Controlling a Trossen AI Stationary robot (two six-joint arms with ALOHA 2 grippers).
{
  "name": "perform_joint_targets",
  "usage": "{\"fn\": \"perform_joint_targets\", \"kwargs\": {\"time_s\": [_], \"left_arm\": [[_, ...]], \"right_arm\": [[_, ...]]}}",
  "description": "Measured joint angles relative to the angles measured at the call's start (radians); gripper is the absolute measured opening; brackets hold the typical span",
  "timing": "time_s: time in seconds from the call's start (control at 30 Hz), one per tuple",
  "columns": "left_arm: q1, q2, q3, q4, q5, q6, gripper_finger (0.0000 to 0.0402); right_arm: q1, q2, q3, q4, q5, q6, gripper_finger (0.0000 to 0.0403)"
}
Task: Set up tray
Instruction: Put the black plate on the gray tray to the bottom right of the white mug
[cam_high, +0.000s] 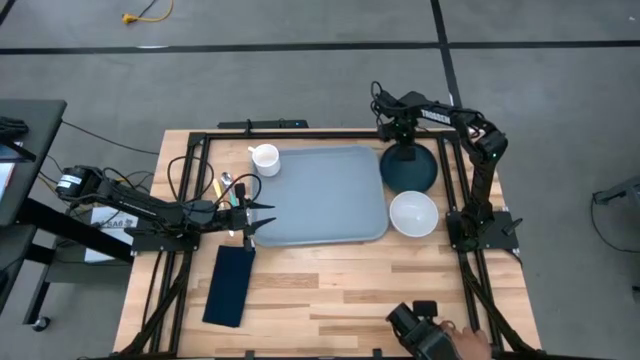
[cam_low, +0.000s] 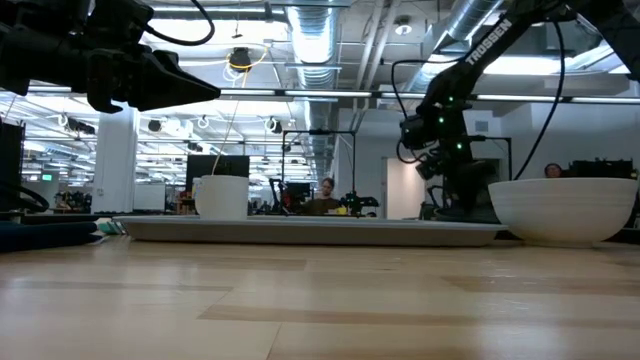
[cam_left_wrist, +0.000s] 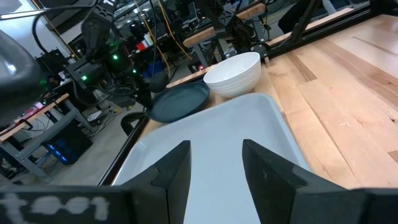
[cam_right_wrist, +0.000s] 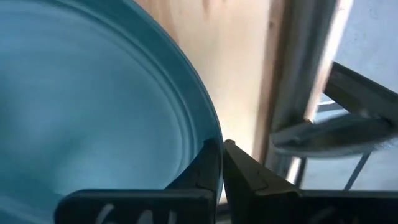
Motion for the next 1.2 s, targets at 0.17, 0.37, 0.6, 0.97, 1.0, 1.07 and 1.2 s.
{"fn": "perform_joint_targets", "kwargs": {"time_s": [0.17, 0.37, 0.6, 0.97, 1.0, 1.07, 1.2], "left_arm": [[0.000, 0.000, 0.000, 0.000, 0.000, 0.000, 0.0135], [0.000, 0.000, 0.000, -0.001, 0.000, 0.000, 0.0135], [0.000, 0.000, 0.000, -0.001, 0.000, 0.000, 0.0135], [0.000, 0.000, 0.000, -0.001, 0.000, -0.015, 0.0135], [0.000, 0.000, 0.000, -0.001, 0.000, -0.015, 0.0135], [0.000, 0.000, 0.000, -0.002, 0.000, -0.022, 0.0135], [0.000, 0.000, 0.000, -0.005, 0.000, -0.027, 0.0135]], "right_arm": [[0.005, 0.000, 0.085, -0.076, 0.055, 0.021, 0.0001], [0.024, 0.000, 0.211, -0.143, 0.143, 0.076, 0.0001], [0.070, 0.001, 0.352, -0.166, 0.314, 0.161, 0.0001], [0.205, 0.000, 0.515, -0.211, 0.175, 0.239, 0.0000], [0.218, 0.000, 0.517, -0.209, 0.148, 0.240, 0.0000], [0.242, 0.000, 0.517, -0.201, 0.083, 0.260, 0.0000], [0.281, 0.003, 0.517, -0.196, -0.117, 0.341, 0.0000]]}}
